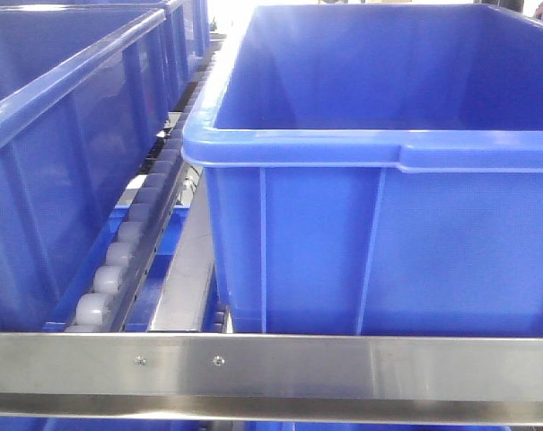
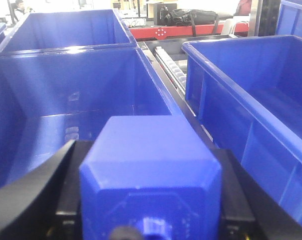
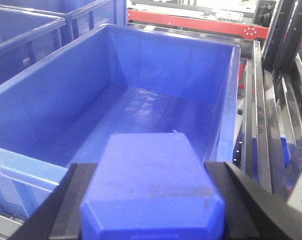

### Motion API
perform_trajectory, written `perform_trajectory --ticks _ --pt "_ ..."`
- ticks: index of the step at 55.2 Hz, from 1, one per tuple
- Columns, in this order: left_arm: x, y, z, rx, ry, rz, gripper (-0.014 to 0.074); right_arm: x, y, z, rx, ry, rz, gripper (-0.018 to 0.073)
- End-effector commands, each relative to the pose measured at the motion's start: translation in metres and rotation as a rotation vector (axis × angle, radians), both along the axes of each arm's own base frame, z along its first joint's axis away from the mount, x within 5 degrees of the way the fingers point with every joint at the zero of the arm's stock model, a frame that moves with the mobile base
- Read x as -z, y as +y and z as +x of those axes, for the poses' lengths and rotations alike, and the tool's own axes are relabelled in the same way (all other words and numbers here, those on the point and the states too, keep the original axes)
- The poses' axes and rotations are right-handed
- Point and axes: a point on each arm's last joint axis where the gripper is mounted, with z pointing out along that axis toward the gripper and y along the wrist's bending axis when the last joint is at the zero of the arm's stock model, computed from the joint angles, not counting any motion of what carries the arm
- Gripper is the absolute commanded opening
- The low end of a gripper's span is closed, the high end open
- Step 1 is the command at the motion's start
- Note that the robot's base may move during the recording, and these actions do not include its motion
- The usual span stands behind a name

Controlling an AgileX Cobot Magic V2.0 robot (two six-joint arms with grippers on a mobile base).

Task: Pick and sort blue part to right shelf

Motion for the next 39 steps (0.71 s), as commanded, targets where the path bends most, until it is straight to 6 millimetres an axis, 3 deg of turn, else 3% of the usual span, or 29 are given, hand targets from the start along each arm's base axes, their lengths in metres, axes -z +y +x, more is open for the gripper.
perform_trajectory --ticks 1,11,20,30,39 --pt "-0.017 -0.001 -0.001 0.019 -0.102 -0.032 0.03 -0.017 0.001 -0.001 -0.011 -0.11 0.009 0.0155" --pt "-0.019 -0.001 -0.002 0.021 -0.121 -0.037 0.03 -0.017 0.001 -0.001 -0.011 -0.11 0.009 0.0155" --pt "-0.049 -0.003 0.003 0.016 -0.131 -0.035 0.03 -0.017 0.001 -0.001 -0.011 -0.111 0.01 0.0155" --pt "-0.09 -0.014 0.042 -0.012 0.086 0.022 0.03 -0.017 0.001 -0.001 -0.011 -0.111 0.01 0.0155" --pt "-0.108 -0.027 0.087 -0.049 0.213 0.038 0.0301 -0.017 0.001 -0.001 -0.011 -0.111 0.01 0.0155"
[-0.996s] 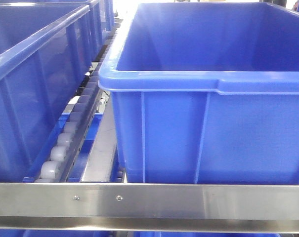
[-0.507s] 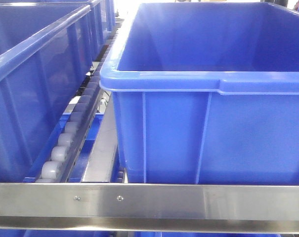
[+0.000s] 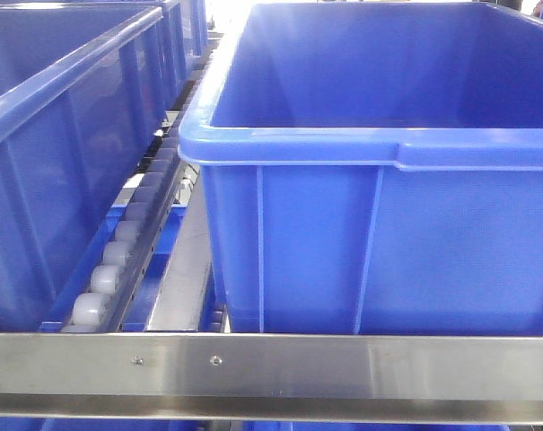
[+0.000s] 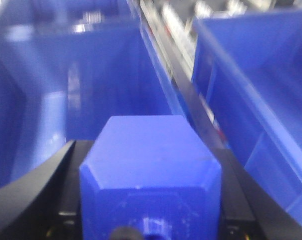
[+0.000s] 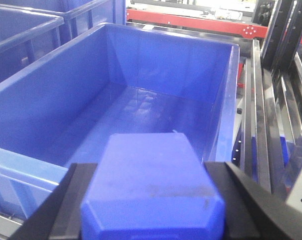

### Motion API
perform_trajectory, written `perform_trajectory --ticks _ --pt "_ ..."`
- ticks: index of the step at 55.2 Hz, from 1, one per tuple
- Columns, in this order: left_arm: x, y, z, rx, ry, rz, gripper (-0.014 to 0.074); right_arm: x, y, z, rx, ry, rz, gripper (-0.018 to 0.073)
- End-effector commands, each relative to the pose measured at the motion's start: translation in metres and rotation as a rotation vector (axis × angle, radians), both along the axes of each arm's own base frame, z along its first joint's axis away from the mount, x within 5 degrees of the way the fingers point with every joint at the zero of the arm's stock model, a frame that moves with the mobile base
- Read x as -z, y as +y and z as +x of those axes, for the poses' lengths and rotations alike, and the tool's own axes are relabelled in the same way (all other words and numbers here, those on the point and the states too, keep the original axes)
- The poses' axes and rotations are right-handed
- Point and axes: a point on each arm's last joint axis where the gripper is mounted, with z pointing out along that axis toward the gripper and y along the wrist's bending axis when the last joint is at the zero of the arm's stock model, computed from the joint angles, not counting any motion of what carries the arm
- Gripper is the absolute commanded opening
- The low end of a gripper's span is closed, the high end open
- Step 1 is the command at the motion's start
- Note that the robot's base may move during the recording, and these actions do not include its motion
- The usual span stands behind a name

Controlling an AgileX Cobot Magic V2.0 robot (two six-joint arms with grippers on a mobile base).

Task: Pick and sort blue part to right shelf

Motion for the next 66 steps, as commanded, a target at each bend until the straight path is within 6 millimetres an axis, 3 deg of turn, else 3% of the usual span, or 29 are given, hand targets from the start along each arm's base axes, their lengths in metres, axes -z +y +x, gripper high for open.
perform_trajectory --ticks 1,13,24,34,43,53,60,66 --pt "-0.022 -0.006 0.024 -0.025 -0.029 -0.006 0.0301 -0.017 0.001 -0.001 -0.011 -0.111 0.01 0.0155" --pt "-0.013 -0.013 0.084 -0.128 0.124 0.056 0.0301 -0.017 0.001 -0.001 -0.011 -0.111 0.01 0.0155" --pt "0.001 0.02 0.127 -0.299 0.205 0.067 0.0301 -0.017 0.001 -0.001 -0.011 -0.11 0.009 0.0155" --pt "0.038 0.032 0.173 -0.269 0.334 0.049 0.0301 -0.017 0.001 -0.001 -0.011 -0.11 0.009 0.0155" --pt "0.09 0.032 0.217 -0.242 0.509 0.103 0.0301 -0.017 0.001 -0.001 -0.01 -0.107 0.009 0.0155" --pt "0.13 0.033 0.25 -0.234 0.634 0.126 0.0304 -0.015 0.0 -0.001 -0.006 -0.094 0.004 0.0155" --pt "0.137 0.033 0.26 -0.219 0.68 0.149 0.0314 -0.013 0.0 -0.001 0.0 -0.073 -0.002 0.0155" --pt "0.133 0.033 0.264 -0.215 0.678 0.148 0.0403 -0.012 -0.001 -0.001 0.005 -0.054 -0.008 0.0155"
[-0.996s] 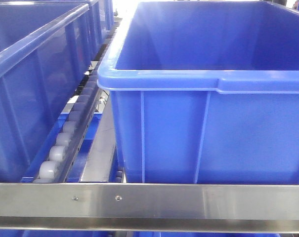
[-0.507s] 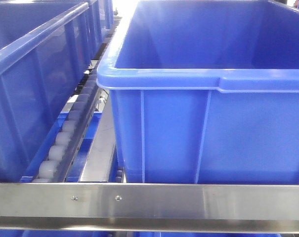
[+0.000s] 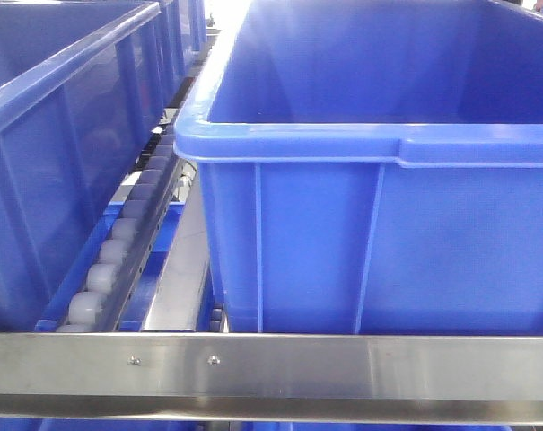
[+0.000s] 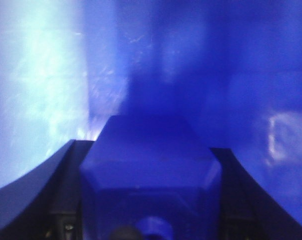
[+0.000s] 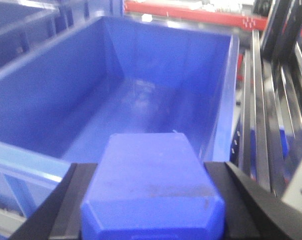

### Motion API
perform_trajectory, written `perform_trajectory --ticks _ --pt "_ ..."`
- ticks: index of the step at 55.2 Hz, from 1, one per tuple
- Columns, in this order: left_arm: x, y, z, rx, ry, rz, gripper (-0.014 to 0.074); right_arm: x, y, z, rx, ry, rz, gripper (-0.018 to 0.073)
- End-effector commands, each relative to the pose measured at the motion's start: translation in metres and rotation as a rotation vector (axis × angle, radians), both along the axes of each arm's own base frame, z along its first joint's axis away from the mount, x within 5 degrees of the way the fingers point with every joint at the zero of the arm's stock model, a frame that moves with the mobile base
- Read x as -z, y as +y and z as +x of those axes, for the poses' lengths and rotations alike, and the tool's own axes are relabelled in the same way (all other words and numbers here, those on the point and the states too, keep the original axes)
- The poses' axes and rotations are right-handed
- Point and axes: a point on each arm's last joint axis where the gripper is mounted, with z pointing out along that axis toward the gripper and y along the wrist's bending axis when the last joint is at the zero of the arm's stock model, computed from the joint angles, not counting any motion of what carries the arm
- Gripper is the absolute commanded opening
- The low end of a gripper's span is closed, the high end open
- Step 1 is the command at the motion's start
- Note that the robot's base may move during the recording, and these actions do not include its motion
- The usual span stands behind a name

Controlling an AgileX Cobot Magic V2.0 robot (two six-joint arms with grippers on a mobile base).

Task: Pick and sort blue part to right shelf

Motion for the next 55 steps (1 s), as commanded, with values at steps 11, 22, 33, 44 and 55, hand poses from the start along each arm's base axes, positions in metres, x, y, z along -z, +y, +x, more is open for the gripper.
perform_trajectory --ticks 11,22,33,44,55 --pt "-0.042 -0.002 0.007 0.0 -0.124 -0.031 0.0625 -0.014 0.0 -0.001 -0.002 -0.078 0.0 0.0155" --pt "-0.073 -0.008 -0.008 0.04 -0.187 -0.08 0.064 -0.014 0.0 -0.001 -0.002 -0.078 0.0 0.0155" --pt "-0.122 -0.009 -0.056 0.043 -0.342 -0.099 0.0543 -0.014 0.0 -0.001 -0.002 -0.078 0.0 0.0155" --pt "-0.148 -0.01 -0.127 0.046 -0.526 -0.092 0.0352 -0.014 0.0 -0.001 -0.002 -0.078 0.0 0.0155" --pt "-0.152 -0.009 -0.201 0.048 -0.727 -0.081 0.0167 -0.013 0.0 -0.001 0.0 -0.071 -0.002 0.0155"
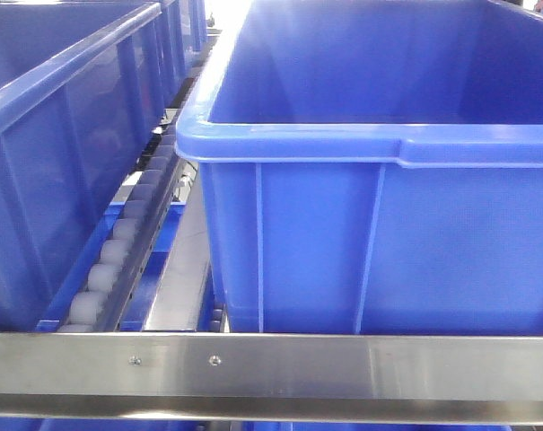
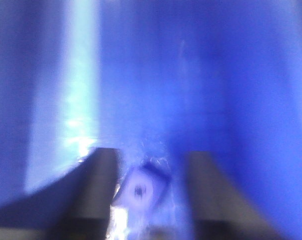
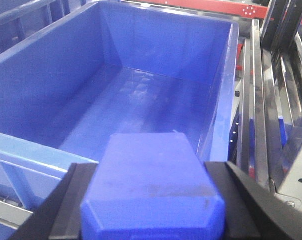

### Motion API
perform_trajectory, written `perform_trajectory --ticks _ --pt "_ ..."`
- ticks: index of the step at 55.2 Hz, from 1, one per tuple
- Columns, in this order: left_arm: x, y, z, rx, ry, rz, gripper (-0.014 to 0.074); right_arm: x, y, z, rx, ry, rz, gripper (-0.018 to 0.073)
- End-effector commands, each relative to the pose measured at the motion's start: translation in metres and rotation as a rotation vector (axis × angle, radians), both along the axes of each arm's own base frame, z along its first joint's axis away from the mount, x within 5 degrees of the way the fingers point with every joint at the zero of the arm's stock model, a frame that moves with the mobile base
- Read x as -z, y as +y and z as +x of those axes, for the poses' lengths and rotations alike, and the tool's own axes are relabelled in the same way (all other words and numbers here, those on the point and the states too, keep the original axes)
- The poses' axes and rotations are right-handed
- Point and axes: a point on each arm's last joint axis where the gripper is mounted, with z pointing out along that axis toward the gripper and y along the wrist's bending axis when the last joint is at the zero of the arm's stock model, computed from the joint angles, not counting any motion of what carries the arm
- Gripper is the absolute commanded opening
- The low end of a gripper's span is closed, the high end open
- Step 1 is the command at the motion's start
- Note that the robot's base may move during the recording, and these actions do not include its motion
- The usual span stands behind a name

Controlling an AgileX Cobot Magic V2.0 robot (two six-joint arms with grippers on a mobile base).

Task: Pick and sort blue part to right shelf
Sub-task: 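Lower the left gripper into the bin and release the blue part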

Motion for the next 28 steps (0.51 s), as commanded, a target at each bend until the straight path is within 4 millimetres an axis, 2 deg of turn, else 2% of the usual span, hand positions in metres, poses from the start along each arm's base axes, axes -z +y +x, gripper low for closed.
perform_trajectory --ticks 1,4,7,15,22,28 --pt "-0.018 0.0 -0.034 -0.011 -0.214 -0.009 0.0151 -0.016 0.0 -0.001 -0.008 -0.098 0.006 0.0155" --pt "-0.014 0.0 -0.052 -0.012 -0.257 -0.009 0.0118 -0.016 0.001 0.0 -0.008 -0.092 0.004 0.0155" --pt "-0.011 0.0 -0.071 -0.012 -0.301 -0.009 0.0125 -0.019 0.002 0.002 -0.012 -0.077 0.007 0.0155" --pt "0.004 0.0 -0.101 -0.01 -0.339 -0.009 0.0125 -0.036 0.01 0.016 -0.024 -0.005 0.014 0.0155" --pt "0.016 -0.001 -0.119 -0.008 -0.361 -0.014 0.0124 -0.064 0.025 0.044 -0.03 0.106 0.01 0.0155" --pt "0.022 -0.001 -0.128 -0.006 -0.378 -0.02 0.0124 -0.086 0.041 0.076 -0.03 0.205 -0.004 0.0155"
